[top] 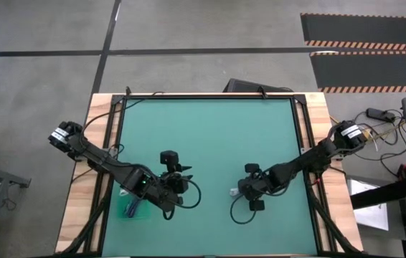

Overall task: Pick and place USB-C Cables
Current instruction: Put the white charger cable in the green bin

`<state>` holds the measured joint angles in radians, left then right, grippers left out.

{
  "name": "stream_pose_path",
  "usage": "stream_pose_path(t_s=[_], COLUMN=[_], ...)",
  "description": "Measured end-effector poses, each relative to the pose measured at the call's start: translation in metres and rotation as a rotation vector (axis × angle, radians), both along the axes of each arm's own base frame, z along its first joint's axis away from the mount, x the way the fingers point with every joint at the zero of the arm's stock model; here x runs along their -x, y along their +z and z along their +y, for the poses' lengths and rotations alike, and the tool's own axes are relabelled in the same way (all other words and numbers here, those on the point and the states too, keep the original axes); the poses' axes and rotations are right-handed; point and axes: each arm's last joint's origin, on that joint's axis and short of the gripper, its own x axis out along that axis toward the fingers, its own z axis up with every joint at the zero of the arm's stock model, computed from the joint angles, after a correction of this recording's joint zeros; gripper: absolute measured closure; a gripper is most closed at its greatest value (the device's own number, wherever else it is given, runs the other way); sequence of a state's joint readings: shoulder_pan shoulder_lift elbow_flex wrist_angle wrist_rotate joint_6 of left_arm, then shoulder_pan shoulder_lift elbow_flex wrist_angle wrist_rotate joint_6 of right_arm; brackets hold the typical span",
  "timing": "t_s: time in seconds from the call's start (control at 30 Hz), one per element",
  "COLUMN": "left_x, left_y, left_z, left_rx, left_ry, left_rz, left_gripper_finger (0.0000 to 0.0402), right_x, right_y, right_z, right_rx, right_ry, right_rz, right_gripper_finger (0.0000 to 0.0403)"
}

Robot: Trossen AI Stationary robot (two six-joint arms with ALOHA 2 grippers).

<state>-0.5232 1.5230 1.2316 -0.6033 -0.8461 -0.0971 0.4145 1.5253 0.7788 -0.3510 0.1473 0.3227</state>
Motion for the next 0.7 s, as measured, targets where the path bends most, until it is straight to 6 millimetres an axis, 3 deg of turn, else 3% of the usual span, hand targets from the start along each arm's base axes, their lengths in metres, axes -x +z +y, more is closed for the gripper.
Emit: stream_pose_path(t_s=[0.13,0.53,0.7], left_x=[-0.001,-0.005,-0.008], left_y=[0.001,0.001,-0.013], left_z=[-0.001,-0.004,-0.005], left_rx=[0.008,0.055,0.059], left_ry=[0.0,-0.012,-0.036], left_rz=[-0.015,-0.078,-0.131], left_gripper_finger=[0.0267,0.0267,0.0267], right_x=[0.0,-0.003,-0.015], right_y=[0.0,0.012,0.028], right_z=[0.0,-0.01,-0.014], right_rx=[0.008,0.037,0.035], right_ry=[0.01,0.065,0.128], right_rz=[0.0,-0.057,-0.226], right_gripper_finger=[0.0384,0.0384,0.0384])
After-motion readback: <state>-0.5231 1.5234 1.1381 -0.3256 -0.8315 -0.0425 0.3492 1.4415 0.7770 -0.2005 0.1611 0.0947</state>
